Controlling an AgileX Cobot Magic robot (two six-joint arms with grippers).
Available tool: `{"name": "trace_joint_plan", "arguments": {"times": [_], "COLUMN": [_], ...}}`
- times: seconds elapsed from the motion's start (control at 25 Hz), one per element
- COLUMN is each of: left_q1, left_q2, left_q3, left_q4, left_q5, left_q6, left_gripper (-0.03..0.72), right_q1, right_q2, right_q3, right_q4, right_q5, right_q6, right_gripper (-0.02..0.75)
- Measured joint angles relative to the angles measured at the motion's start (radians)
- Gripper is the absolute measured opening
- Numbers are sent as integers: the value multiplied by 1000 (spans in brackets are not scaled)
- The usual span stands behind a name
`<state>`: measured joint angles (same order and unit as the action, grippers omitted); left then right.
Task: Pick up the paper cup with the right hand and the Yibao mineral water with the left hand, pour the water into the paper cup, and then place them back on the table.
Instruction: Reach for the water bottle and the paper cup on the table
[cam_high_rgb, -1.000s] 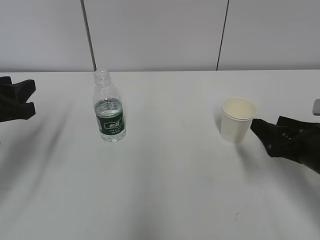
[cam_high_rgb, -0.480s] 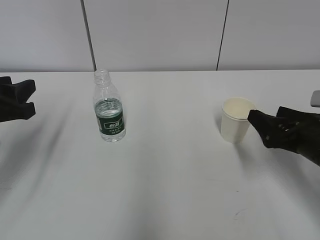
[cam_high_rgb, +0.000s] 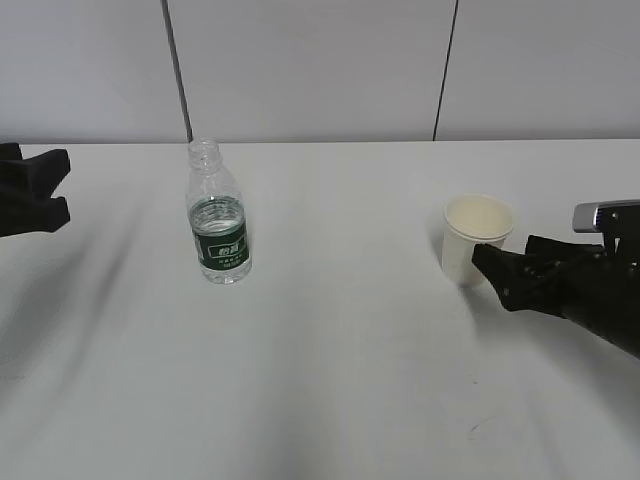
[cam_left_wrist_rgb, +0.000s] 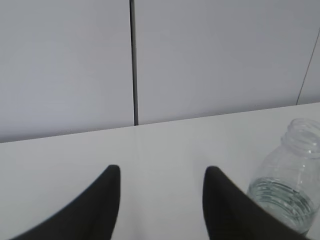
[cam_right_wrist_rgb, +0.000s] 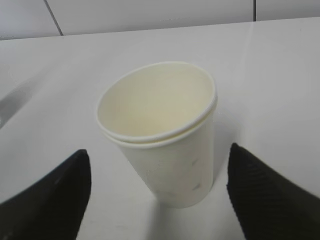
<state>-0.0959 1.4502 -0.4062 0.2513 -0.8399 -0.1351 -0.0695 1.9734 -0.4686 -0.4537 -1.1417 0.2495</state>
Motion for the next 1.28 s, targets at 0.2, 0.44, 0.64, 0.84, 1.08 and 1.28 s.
{"name": "trace_joint_plan", "arguments": {"times": [0.2,0.44,0.64,0.84,1.08,1.28], "left_q1": [0,0,0,0,0,0], "left_q2": [0,0,0,0,0,0], "left_q3": [0,0,0,0,0,0], "left_q4": [0,0,0,0,0,0], "left_q5": [-6,-7,-8,-10,-13,-13], "left_q6": [0,0,0,0,0,0], "left_gripper": [342,342,342,342,342,342], "right_q1": [0,0,0,0,0,0], "right_q2": [64,124,133,157,189,210], "right_q3": [-50,-109,-143,-172,-186,-225], "right_q4": [-12,-37,-55,-77,-82,-111], "right_q5": [0,-2,-2,-3,-3,-3], "right_q6": [-4,-6,-6,-6,-6,-4], "right_gripper": [661,661,661,661,661,661]}}
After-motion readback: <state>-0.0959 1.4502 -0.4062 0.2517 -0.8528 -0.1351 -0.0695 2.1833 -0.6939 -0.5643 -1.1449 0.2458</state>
